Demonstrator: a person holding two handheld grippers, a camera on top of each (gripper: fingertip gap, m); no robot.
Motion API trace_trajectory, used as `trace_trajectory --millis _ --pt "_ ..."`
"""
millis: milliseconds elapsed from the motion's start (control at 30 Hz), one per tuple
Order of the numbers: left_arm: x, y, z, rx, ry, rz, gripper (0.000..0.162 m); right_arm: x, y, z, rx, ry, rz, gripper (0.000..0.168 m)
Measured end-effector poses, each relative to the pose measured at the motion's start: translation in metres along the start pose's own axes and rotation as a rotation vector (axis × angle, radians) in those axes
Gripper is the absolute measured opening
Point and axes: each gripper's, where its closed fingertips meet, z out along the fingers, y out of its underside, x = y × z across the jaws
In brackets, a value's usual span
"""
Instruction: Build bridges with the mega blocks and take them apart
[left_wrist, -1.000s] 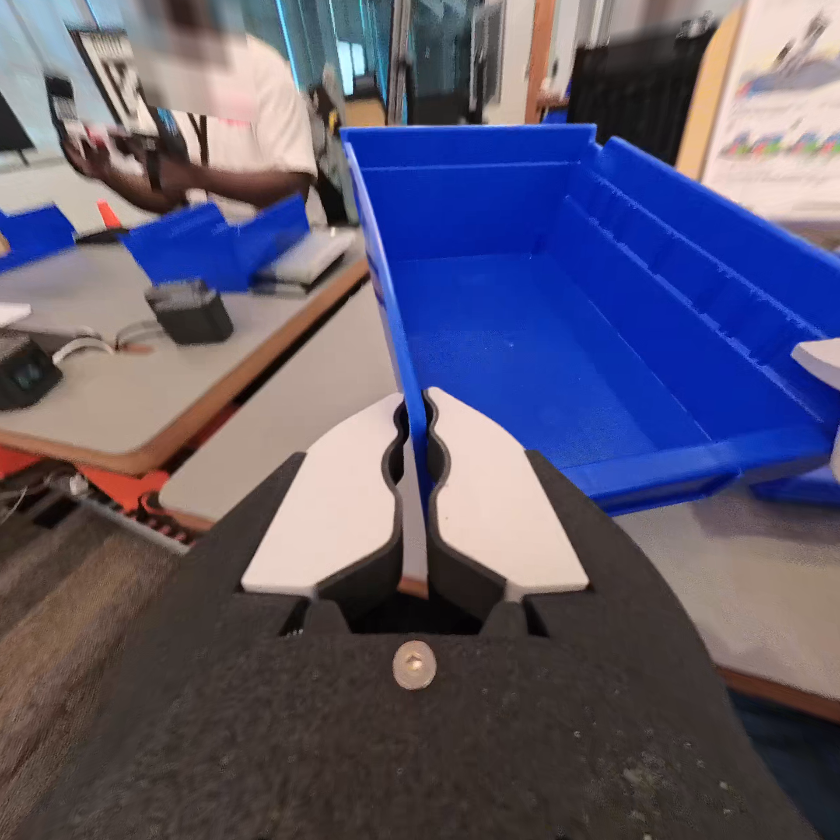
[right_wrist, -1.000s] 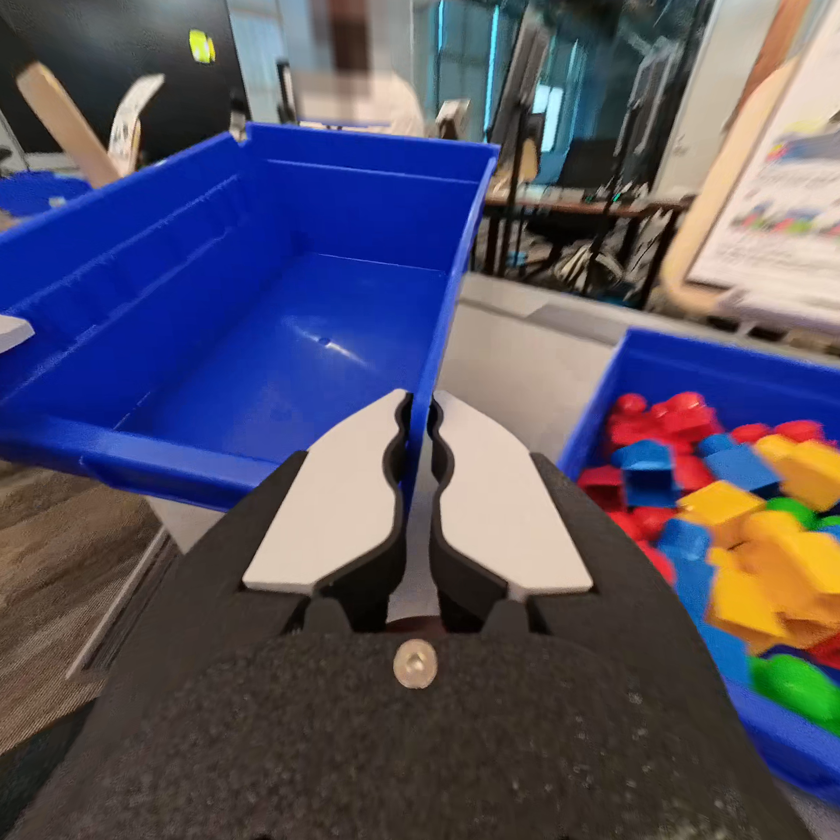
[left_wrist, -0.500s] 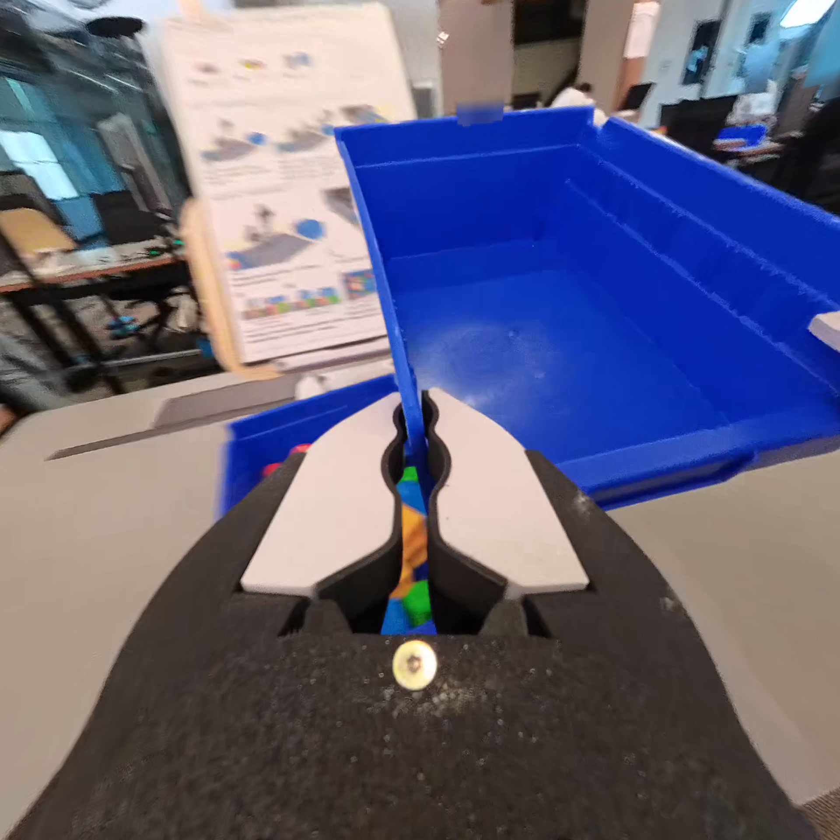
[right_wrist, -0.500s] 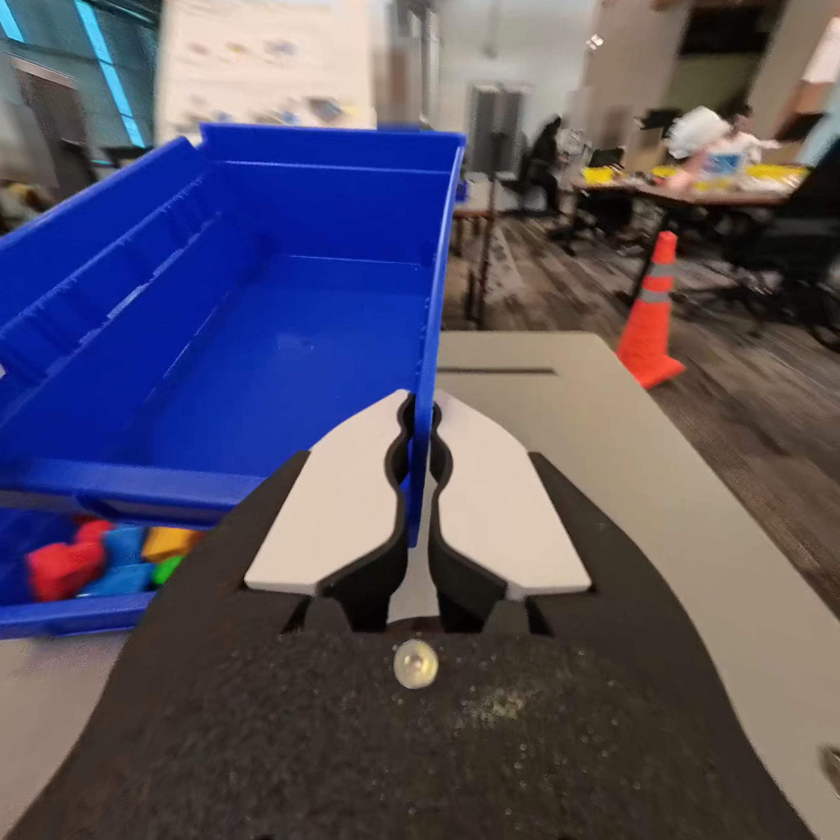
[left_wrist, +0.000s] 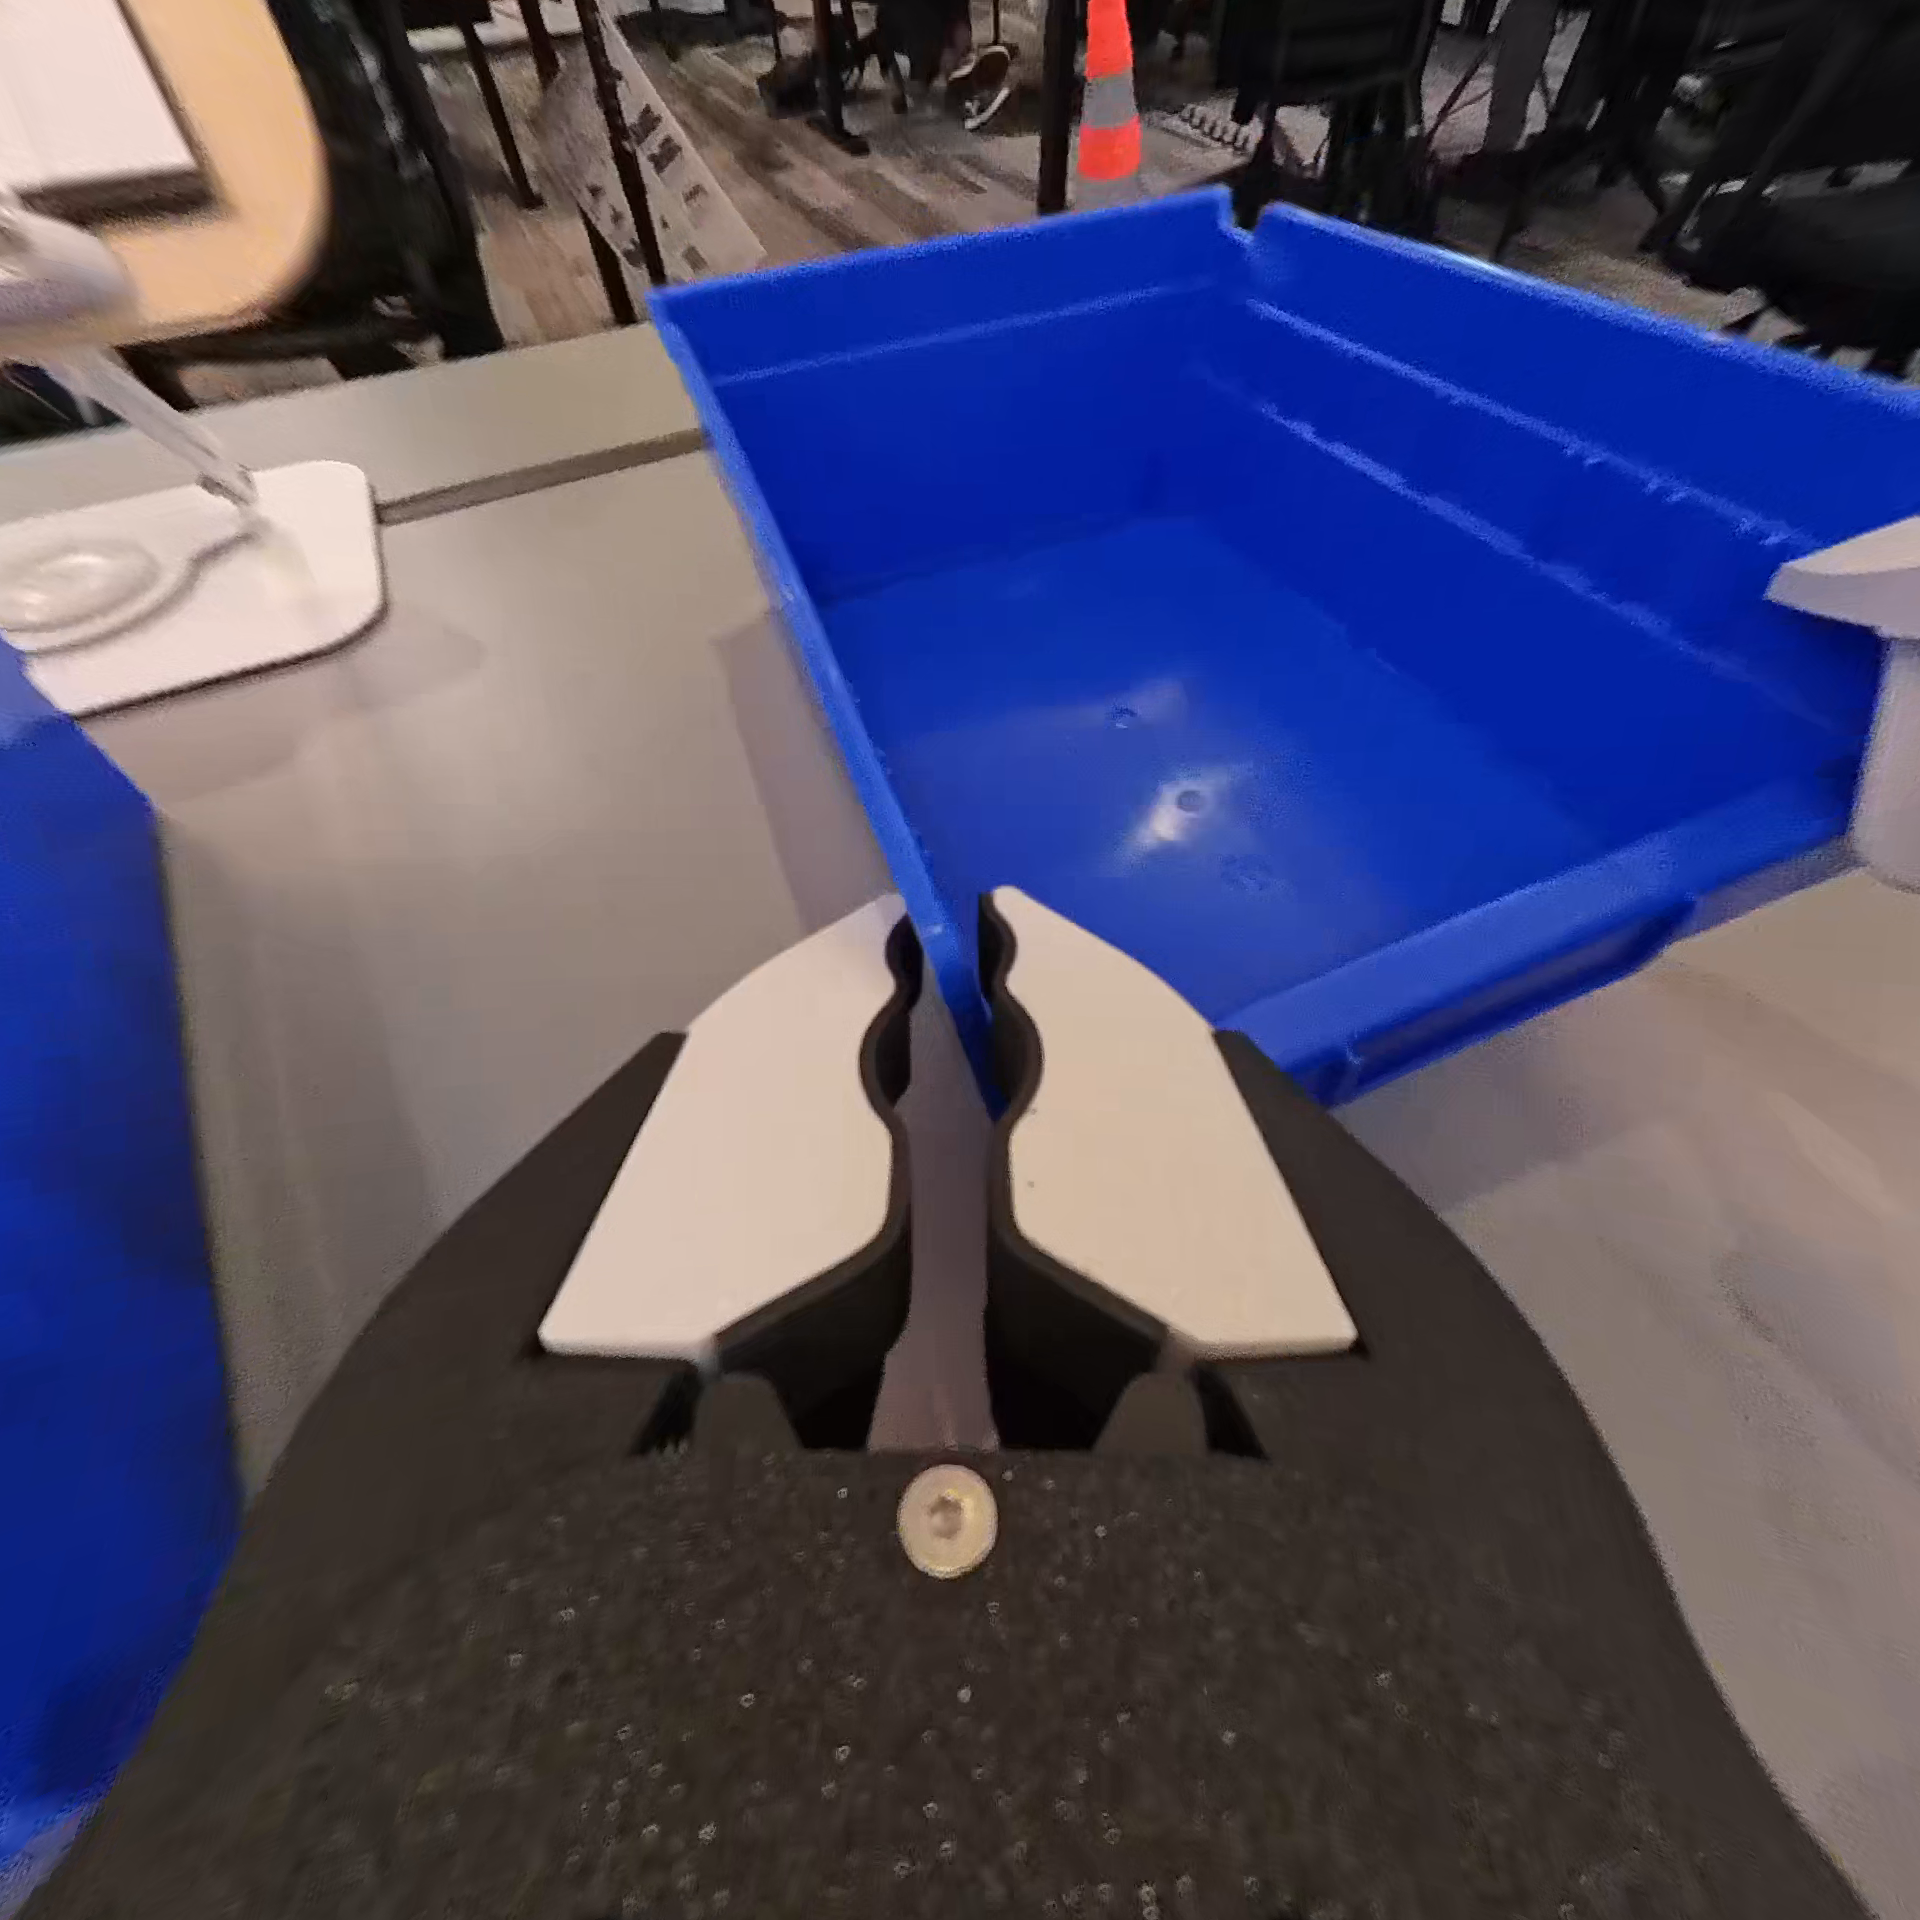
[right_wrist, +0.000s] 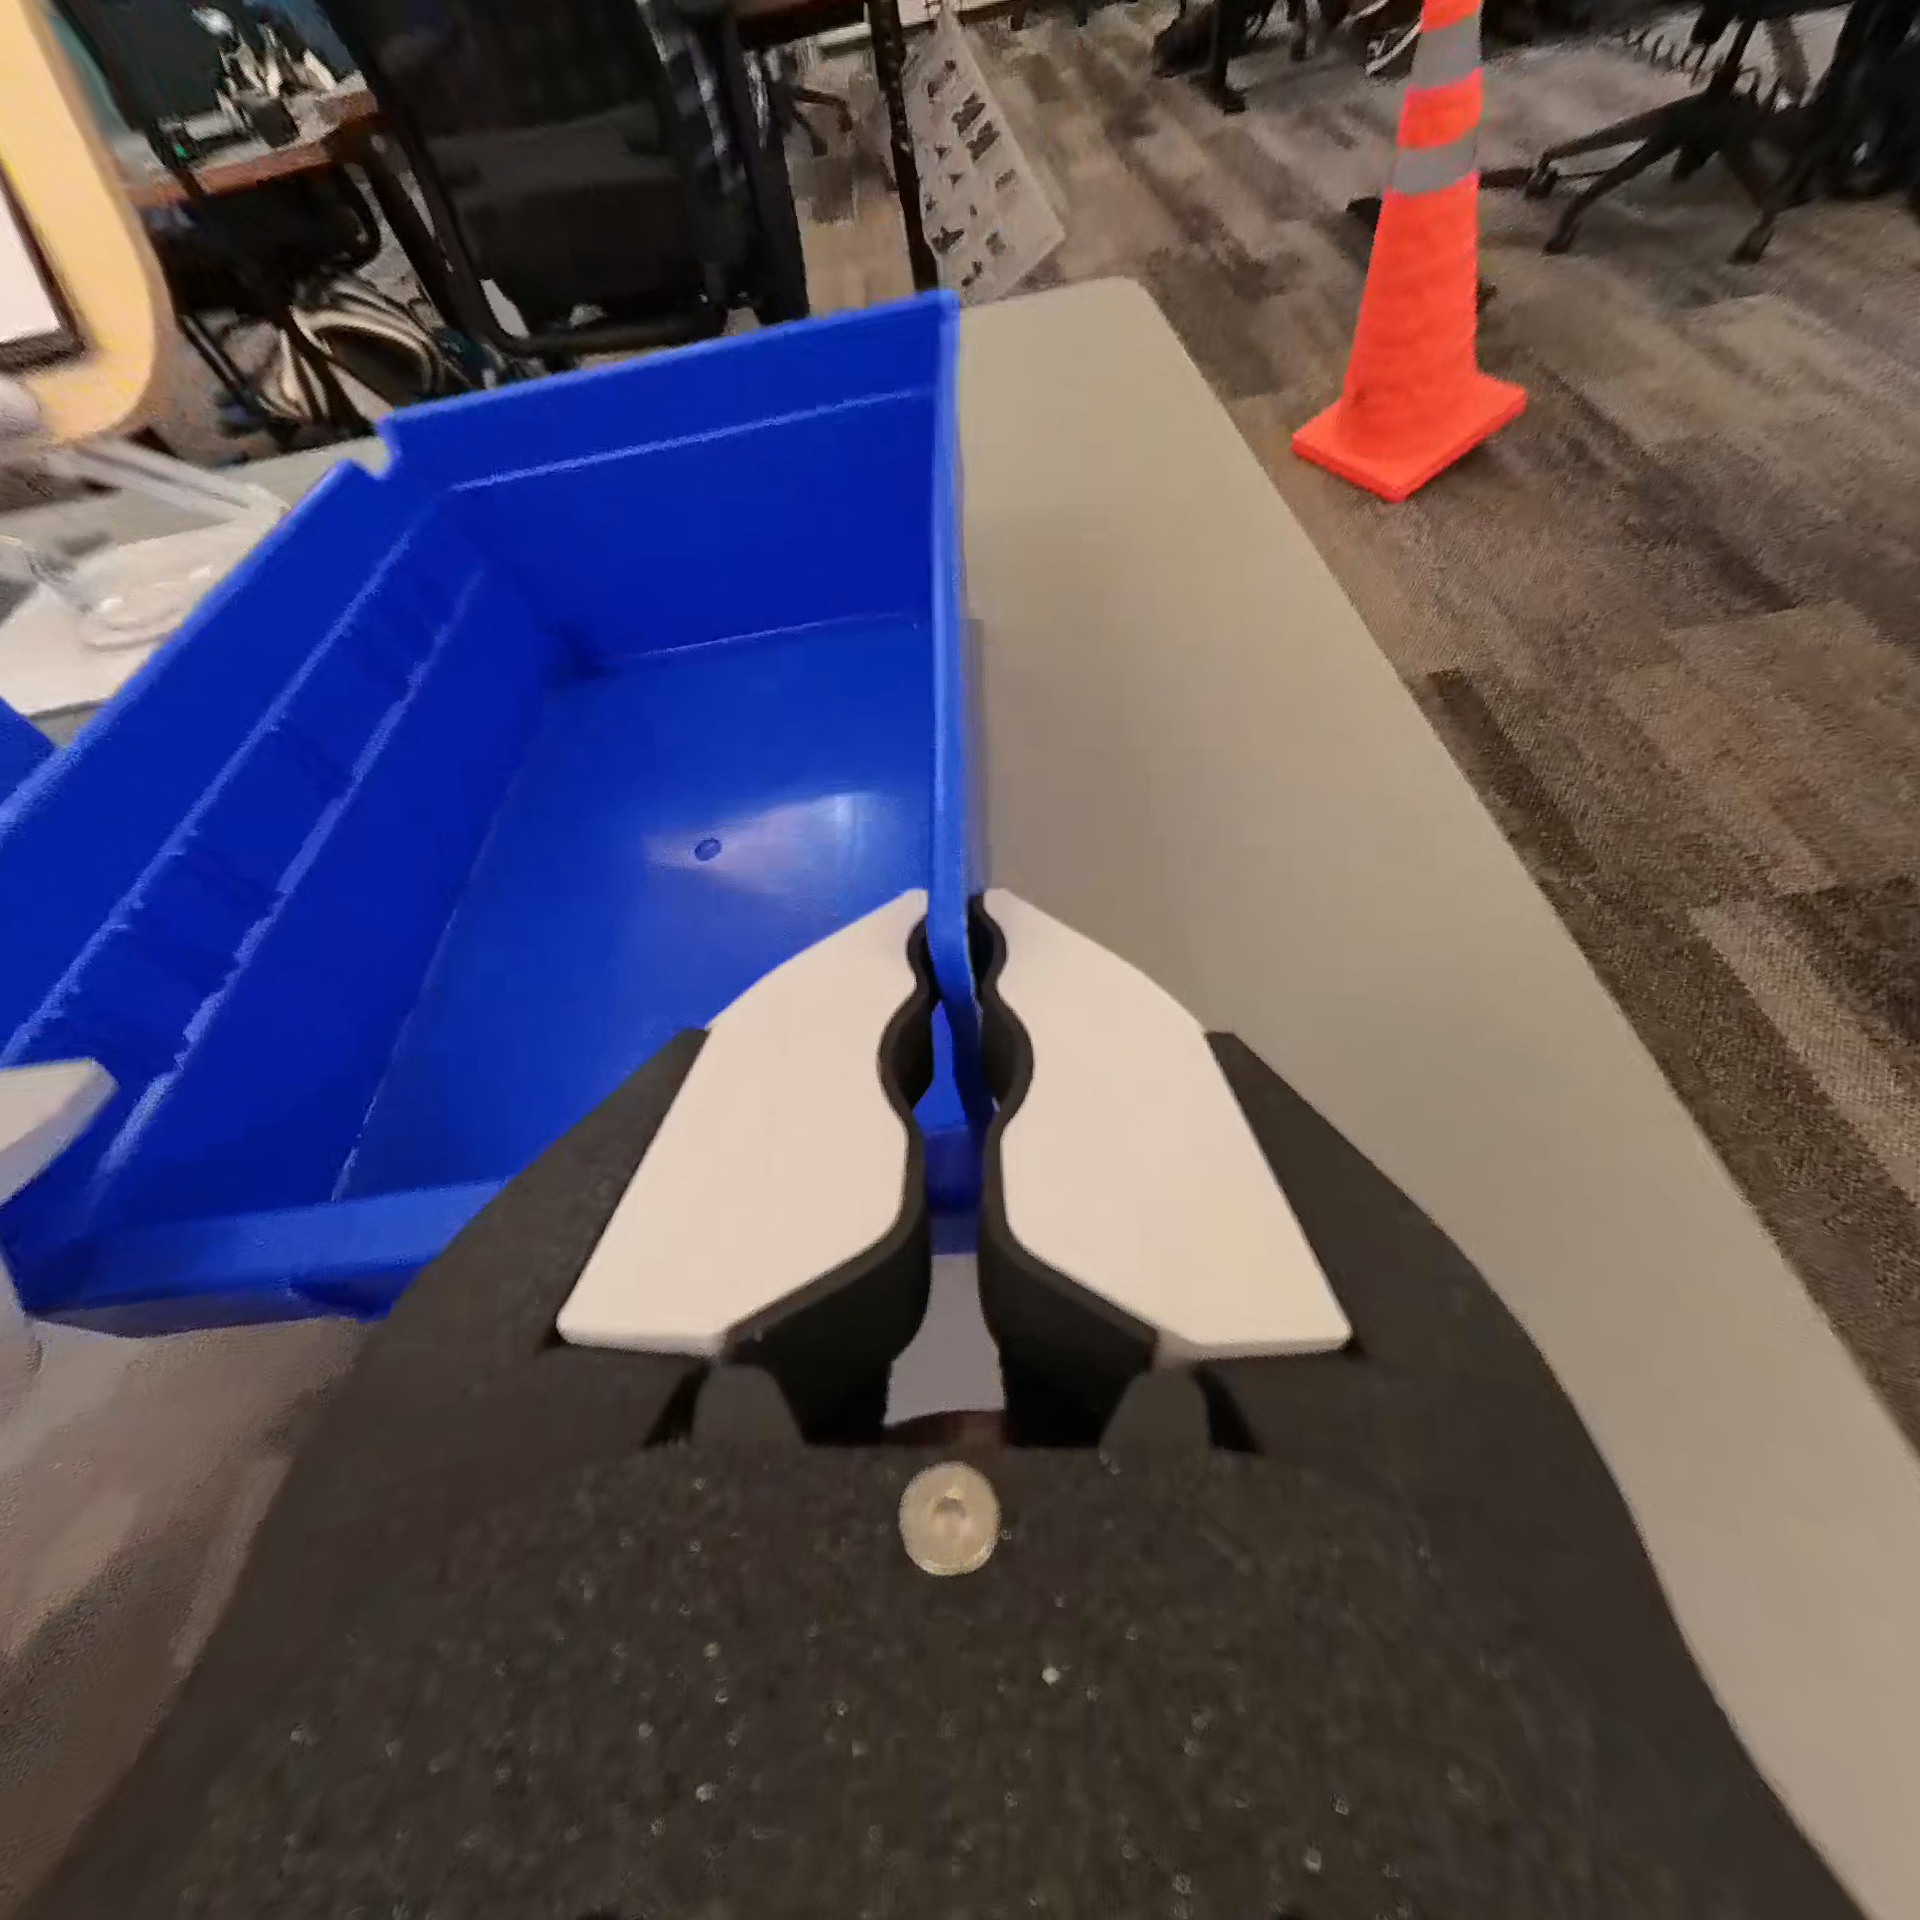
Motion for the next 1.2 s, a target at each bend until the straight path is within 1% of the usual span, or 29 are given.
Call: trace_trajectory --millis 33,67,133,167,200,267,333,367,400,433,467,533,600,633,700,733,767,800,833,867,900,933,967,1000,1067,1100,1133,1167,1200 --pt "0.007 0.006 0.003 -0.033 0.034 -0.006 0.011 0.007 0.006 0.004 -0.011 -0.003 0.044 0.005" --pt "0.017 0.015 0.004 -0.089 0.088 -0.004 0.019 0.014 0.013 0.009 -0.037 -0.003 0.077 0.006" --pt "0.024 0.028 -0.004 -0.176 0.155 -0.031 0.046 0.017 0.017 0.014 -0.024 -0.048 0.125 0.008" --pt "0.024 0.029 -0.017 -0.177 0.196 -0.040 0.054 0.019 0.019 0.015 -0.035 -0.052 0.138 0.011" --pt "0.021 0.026 -0.033 -0.159 0.235 -0.042 0.056 0.019 0.018 0.012 -0.041 -0.052 0.123 0.014" --pt "-0.001 0.015 -0.072 -0.100 0.243 -0.027 0.057 0.023 0.003 -0.006 0.021 0.007 0.079 0.026" --pt "-0.043 0.005 -0.114 -0.041 0.202 -0.008 0.057 0.012 -0.022 -0.032 0.125 0.041 0.024 0.029" --pt "-0.071 0.001 -0.135 -0.007 0.164 -0.016 0.058 -0.003 -0.034 -0.045 0.170 0.036 -0.009 0.031" --pt "-0.104 0.000 -0.154 0.022 0.115 -0.032 0.056 -0.028 -0.044 -0.057 0.206 0.001 -0.049 0.033" --pt "-0.142 0.002 -0.172 0.039 0.045 -0.057 0.056 -0.062 -0.049 -0.067 0.226 -0.064 -0.092 0.034" --pt "-0.182 0.008 -0.187 0.049 -0.043 -0.091 0.056 -0.103 -0.049 -0.075 0.228 -0.149 -0.135 0.035" --pt "-0.250 0.026 -0.210 0.069 -0.172 -0.170 0.056 -0.201 -0.029 -0.087 0.198 -0.370 -0.191 0.039" --pt "-0.292 0.056 -0.213 0.014 -0.233 -0.236 0.058 -0.294 0.011 -0.093 0.134 -0.562 -0.220 0.041" --pt "-0.301 0.068 -0.209 -0.020 -0.219 -0.281 0.060 -0.326 0.033 -0.088 0.097 -0.590 -0.245 0.040" --pt "-0.299 0.072 -0.195 -0.010 -0.132 -0.378 0.058 -0.359 0.058 -0.071 0.098 -0.532 -0.280 0.038" --pt "-0.298 0.075 -0.187 -0.018 -0.113 -0.396 0.055 -0.363 0.062 -0.062 0.115 -0.481 -0.283 0.036" --pt "-0.299 0.080 -0.179 -0.041 -0.116 -0.394 0.054 -0.363 0.062 -0.054 0.137 -0.431 -0.287 0.033" --pt "-0.300 0.085 -0.171 -0.057 -0.135 -0.383 0.050 -0.358 0.060 -0.046 0.162 -0.377 -0.296 0.028" --pt "-0.303 0.089 -0.166 -0.065 -0.158 -0.377 0.042 -0.352 0.057 -0.040 0.182 -0.329 -0.302 0.022" --pt "-0.304 0.088 -0.162 -0.051 -0.171 -0.379 0.033 -0.350 0.055 -0.036 0.199 -0.314 -0.305 0.017" --pt "-0.303 0.087 -0.158 -0.035 -0.170 -0.387 0.027 -0.349 0.055 -0.033 0.199 -0.305 -0.318 0.017" --pt "-0.301 0.086 -0.156 -0.034 -0.174 -0.390 0.028 -0.345 0.056 -0.030 0.182 -0.270 -0.343 0.018" --pt "-0.302 0.087 -0.154 -0.042 -0.194 -0.373 0.030 -0.339 0.052 -0.032 0.200 -0.234 -0.351 0.020" --pt "-0.301 0.086 -0.152 -0.052 -0.210 -0.344 0.032 -0.336 0.048 -0.036 0.243 -0.234 -0.357 0.022" --pt "-0.300 0.085 -0.150 -0.056 -0.227 -0.316 0.039 -0.334 0.050 -0.034 0.245 -0.237 -0.358 0.025" --pt "-0.301 0.084 -0.150 -0.052 -0.238 -0.321 0.037 -0.338 0.051 -0.033 0.256 -0.263 -0.346 0.018" --pt "-0.303 0.084 -0.151 -0.049 -0.248 -0.335 0.032 -0.341 0.052 -0.031 0.244 -0.269 -0.352 0.017" --pt "-0.306 0.084 -0.152 -0.052 -0.255 -0.349 0.027 -0.344 0.059 -0.025 0.194 -0.258 -0.381 0.028" --pt "-0.310 0.083 -0.154 -0.054 -0.263 -0.357 0.017 -0.347 0.064 -0.021 0.165 -0.252 -0.405 0.035"
